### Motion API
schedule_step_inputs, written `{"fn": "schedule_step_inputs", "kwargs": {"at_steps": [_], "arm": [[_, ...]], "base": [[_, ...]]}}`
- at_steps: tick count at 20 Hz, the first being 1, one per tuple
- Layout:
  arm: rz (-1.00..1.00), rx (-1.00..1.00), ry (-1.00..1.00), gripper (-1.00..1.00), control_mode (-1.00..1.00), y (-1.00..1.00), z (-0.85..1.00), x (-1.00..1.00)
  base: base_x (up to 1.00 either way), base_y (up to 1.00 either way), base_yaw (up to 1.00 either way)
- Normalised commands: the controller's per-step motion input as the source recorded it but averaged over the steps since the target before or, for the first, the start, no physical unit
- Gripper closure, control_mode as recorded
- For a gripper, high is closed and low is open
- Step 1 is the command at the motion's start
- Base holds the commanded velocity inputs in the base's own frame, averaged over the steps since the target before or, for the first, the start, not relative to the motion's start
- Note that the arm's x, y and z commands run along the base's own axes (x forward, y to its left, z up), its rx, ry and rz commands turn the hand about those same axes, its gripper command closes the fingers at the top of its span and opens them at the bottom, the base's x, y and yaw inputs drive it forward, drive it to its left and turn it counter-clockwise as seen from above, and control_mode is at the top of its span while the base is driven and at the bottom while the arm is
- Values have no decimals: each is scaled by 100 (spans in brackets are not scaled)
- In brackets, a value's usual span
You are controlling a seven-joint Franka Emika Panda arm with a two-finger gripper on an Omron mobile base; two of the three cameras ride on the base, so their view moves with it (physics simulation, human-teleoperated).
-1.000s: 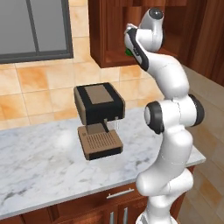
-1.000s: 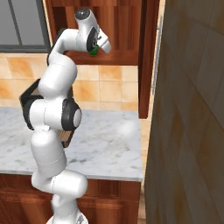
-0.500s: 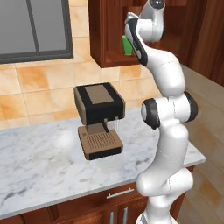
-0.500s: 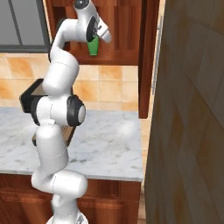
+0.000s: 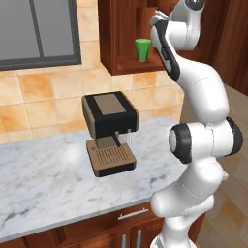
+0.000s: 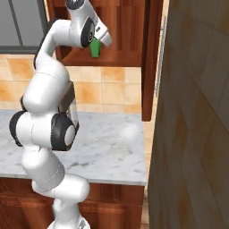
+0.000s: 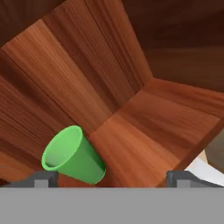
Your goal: Move the cup from next to the sink to the open cabinet. Then, move the bowl with the mushroom to the fridge to clear the area for faucet cleaning.
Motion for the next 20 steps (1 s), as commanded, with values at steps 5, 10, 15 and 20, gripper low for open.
{"fn": "schedule_step_inputs", "kwargs": {"at_steps": [5,10,15,20], "arm": [[0,0,-5,-100,-100,-27,-100,-100],[2,0,5,-100,-100,-16,-100,-100],[3,0,5,-100,100,-3,-20,-18],[0,0,0,-100,100,0,0,0]], "base": [[0,0,0],[0,0,0],[-59,-1,31],[-21,0,81]]}}
